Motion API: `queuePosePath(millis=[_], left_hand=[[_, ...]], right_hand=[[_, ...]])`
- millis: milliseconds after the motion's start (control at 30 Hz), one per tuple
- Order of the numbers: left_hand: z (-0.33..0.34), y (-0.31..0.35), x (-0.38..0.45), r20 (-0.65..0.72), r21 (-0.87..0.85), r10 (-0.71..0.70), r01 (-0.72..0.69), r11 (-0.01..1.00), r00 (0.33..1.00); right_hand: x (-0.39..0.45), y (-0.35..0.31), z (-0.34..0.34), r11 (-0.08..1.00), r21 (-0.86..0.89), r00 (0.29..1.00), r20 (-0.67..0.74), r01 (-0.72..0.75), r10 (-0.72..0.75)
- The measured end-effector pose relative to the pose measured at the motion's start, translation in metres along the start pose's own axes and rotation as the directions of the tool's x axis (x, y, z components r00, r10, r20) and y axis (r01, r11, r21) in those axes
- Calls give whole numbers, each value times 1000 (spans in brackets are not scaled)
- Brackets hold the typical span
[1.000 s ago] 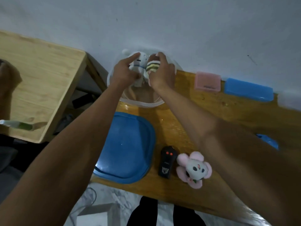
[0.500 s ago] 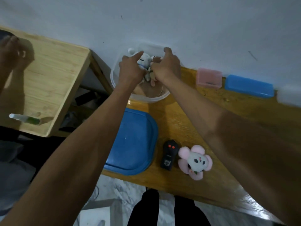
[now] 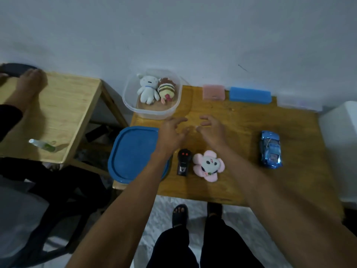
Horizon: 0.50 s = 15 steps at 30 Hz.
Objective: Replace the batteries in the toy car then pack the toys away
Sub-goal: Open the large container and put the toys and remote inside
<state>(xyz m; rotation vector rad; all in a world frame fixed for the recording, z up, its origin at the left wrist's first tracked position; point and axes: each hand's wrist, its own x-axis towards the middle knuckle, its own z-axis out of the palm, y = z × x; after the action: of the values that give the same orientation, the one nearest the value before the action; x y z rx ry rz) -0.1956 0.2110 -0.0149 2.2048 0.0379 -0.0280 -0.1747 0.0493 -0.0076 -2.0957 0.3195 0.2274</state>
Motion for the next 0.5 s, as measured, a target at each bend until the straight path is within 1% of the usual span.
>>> queuePosePath(millis=[67,133,233,333,400,500], left_hand=[[10,-4,-18,43,40,-51,49,998,998],[18,-8,-33,80,111,-102,93,989,992],[29,-10,-48,131,210,-150,121,970,980],[39,-13,-57,162,336,-199,136,932,966],[47,-14,-63,173,407,-241,153,900,955],[58,-11,-71,190,471,-288,170,865,939]], right_hand=[[-19,20,-4,1000,-15,999,33,-23,24],[-35,39,-6,997,-67,998,38,-50,53],[-54,64,-11,984,-177,1000,17,-22,25],[-65,86,-13,961,-276,997,71,-11,32],[-73,97,-11,956,-295,994,106,-2,34],[-79,109,-8,950,-312,990,139,8,37]])
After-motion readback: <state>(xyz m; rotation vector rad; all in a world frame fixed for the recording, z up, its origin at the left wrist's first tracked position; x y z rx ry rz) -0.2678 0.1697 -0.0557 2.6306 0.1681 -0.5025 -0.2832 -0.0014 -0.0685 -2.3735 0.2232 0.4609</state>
